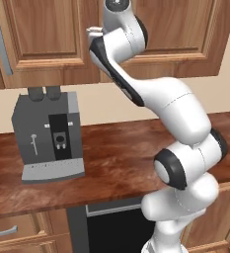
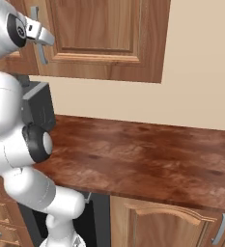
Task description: Move the ketchup and shaker from the cabinet to the dining counter.
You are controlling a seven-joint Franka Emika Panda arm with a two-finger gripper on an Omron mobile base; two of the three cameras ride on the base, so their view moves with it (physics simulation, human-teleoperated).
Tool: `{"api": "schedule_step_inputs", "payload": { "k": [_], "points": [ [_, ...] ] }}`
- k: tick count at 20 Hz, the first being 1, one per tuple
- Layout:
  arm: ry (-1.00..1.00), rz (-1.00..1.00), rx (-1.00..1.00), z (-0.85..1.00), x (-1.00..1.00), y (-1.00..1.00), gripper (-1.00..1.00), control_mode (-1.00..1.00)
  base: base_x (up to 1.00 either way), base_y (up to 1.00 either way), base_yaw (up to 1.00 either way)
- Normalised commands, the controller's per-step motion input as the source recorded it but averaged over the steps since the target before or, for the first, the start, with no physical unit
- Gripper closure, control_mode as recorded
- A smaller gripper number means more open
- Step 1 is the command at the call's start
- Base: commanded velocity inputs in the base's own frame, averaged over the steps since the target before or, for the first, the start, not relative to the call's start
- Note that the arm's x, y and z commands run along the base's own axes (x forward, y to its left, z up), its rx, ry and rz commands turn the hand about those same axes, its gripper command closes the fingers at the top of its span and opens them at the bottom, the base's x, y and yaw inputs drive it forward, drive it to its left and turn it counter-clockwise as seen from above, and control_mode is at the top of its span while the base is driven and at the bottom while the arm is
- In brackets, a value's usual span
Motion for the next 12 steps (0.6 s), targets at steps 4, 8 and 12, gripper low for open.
{"api": "schedule_step_inputs", "payload": {
  "k": [4,8,12],
  "points": [
    [-0.11,0.0,0.0,-0.31,0.3,-0.25,1.0,-1.0,0.0,0.0,0.0],
    [-0.09,0.0,0.0,-0.27,0.15,-0.37,1.0,-1.0,0.0,0.0,0.0],
    [-0.01,0.0,0.01,-0.06,-0.03,-0.42,1.0,-1.0,0.0,0.0,0.0]
  ]
}}
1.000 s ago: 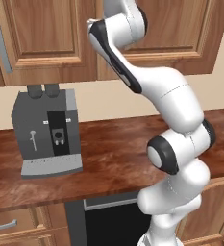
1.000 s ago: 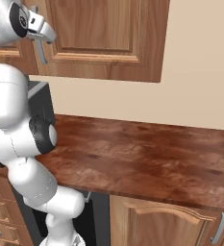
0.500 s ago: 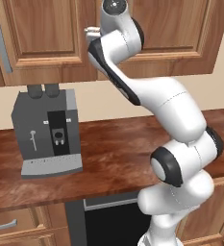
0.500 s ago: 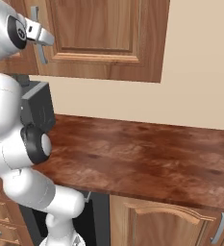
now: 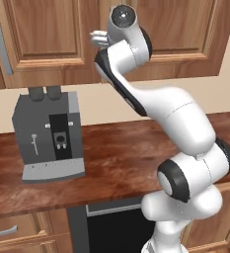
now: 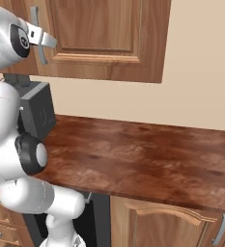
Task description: Move the ketchup and shaker from the cabinet to the dining counter.
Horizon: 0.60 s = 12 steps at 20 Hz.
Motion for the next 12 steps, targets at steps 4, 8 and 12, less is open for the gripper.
{"api": "schedule_step_inputs", "payload": {
  "k": [4,8,12],
  "points": [
    [0.0,-0.02,0.04,0.0,-0.29,-0.47,1.0,-1.0,0.0,0.0,0.0],
    [0.0,-0.01,0.03,0.0,-0.42,-0.48,1.0,-1.0,0.0,0.0,0.0],
    [0.0,-0.04,0.02,0.0,-0.64,-0.46,1.0,-1.0,0.0,0.0,0.0]
  ]
}}
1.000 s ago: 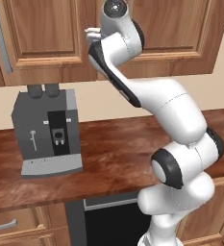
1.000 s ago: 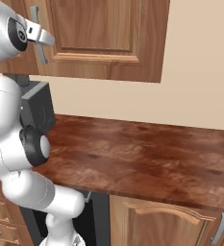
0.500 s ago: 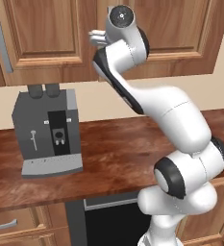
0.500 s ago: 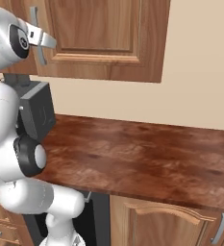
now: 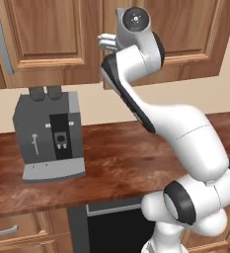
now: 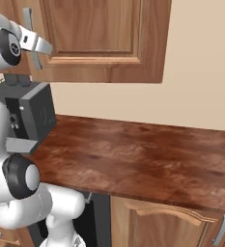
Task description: Move the ketchup and shaker from the cabinet to the dining counter.
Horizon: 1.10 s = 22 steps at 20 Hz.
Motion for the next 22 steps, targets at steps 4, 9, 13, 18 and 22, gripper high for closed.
{"api": "schedule_step_inputs", "payload": {
  "k": [4,9,13,18,22],
  "points": [
    [0.0,-0.08,0.02,0.0,-0.73,-0.48,1.0,-1.0,0.0,0.0,0.0],
    [0.0,-0.08,0.02,0.0,-0.75,-0.53,1.0,-1.0,0.0,0.0,0.0],
    [0.0,-0.07,0.03,0.0,-0.77,-0.55,1.0,-1.0,0.0,0.0,0.0],
    [0.0,-0.06,0.05,0.0,-0.77,-0.57,1.0,-1.0,0.0,0.0,0.0],
    [0.0,-0.08,0.04,0.0,-0.77,-0.54,1.0,-1.0,0.0,0.0,0.0]
  ]
}}
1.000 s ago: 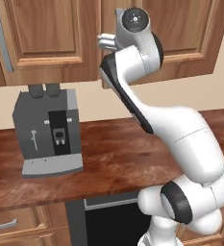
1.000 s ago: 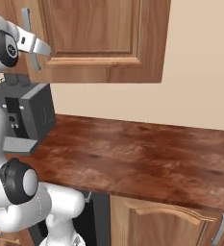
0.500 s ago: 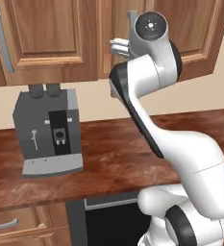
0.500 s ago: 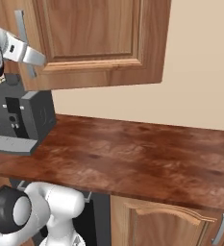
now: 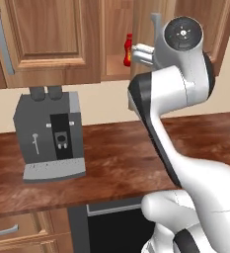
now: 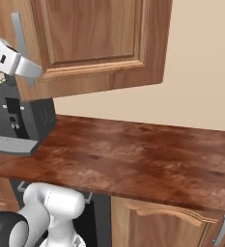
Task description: Move the ketchup and shaker from the cabinet to the dining counter.
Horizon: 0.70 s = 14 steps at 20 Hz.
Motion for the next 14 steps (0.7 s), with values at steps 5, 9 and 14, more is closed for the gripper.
{"api": "schedule_step_inputs", "payload": {
  "k": [5,9,14],
  "points": [
    [0.0,-0.09,0.02,0.0,-0.77,-0.49,1.0,-1.0,0.0,0.0,0.0],
    [0.0,-0.08,0.05,0.0,-0.79,-0.52,1.0,-1.0,0.0,0.0,0.0],
    [0.0,-0.08,0.04,0.0,-0.76,-0.48,1.0,-1.0,0.0,0.0,0.0]
  ]
}}
